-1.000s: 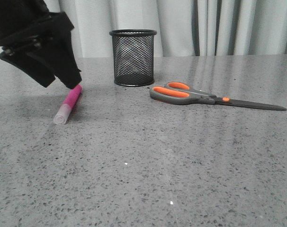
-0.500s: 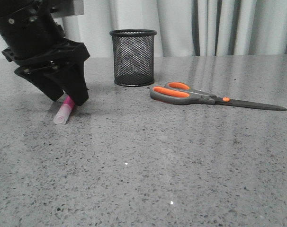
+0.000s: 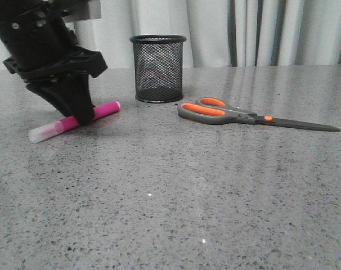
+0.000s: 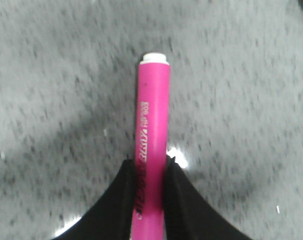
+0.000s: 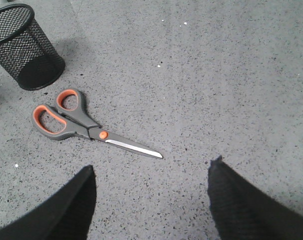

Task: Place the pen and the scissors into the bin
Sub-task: 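Close the left gripper on the highlighter and lift it, then carry the highlighter over the mesh cup and drop it in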

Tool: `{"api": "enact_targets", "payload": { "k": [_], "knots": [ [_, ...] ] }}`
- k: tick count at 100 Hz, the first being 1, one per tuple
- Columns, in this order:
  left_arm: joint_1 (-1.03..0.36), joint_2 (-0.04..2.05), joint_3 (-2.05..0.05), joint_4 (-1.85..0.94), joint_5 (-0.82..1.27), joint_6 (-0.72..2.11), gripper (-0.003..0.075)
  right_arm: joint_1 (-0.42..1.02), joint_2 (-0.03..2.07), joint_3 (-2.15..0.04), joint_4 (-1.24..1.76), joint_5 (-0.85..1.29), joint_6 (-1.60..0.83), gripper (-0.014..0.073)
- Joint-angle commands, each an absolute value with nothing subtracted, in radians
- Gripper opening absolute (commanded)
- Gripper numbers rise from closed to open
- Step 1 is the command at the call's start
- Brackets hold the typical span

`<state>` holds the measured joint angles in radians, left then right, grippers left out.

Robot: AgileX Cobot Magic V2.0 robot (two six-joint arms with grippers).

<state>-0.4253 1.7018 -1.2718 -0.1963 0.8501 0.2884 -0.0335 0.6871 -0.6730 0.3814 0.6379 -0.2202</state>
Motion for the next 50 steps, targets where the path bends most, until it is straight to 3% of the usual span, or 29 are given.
{"api": "enact_targets", "payload": {
  "k": [1, 27, 50],
  "knots": [
    [-0.432, 1.603, -1.300, -0.190, 0.837, 0.282, -0.0020, -0.036, 0.700, -0.708, 0.385, 0.570, -0.231, 0.0433],
    [-0.432, 1.397, -1.322, -0.252, 0.524, 0.291, -0.0019, -0.036, 0.717, -0.708, 0.385, 0.570, -0.231, 0.0433],
    [-0.494, 1.444, -1.322, -0.481, 0.228, 0.513, -0.0019, -0.036, 0.717, -0.708, 0.385, 0.567, -0.231, 0.0433]
  ]
}}
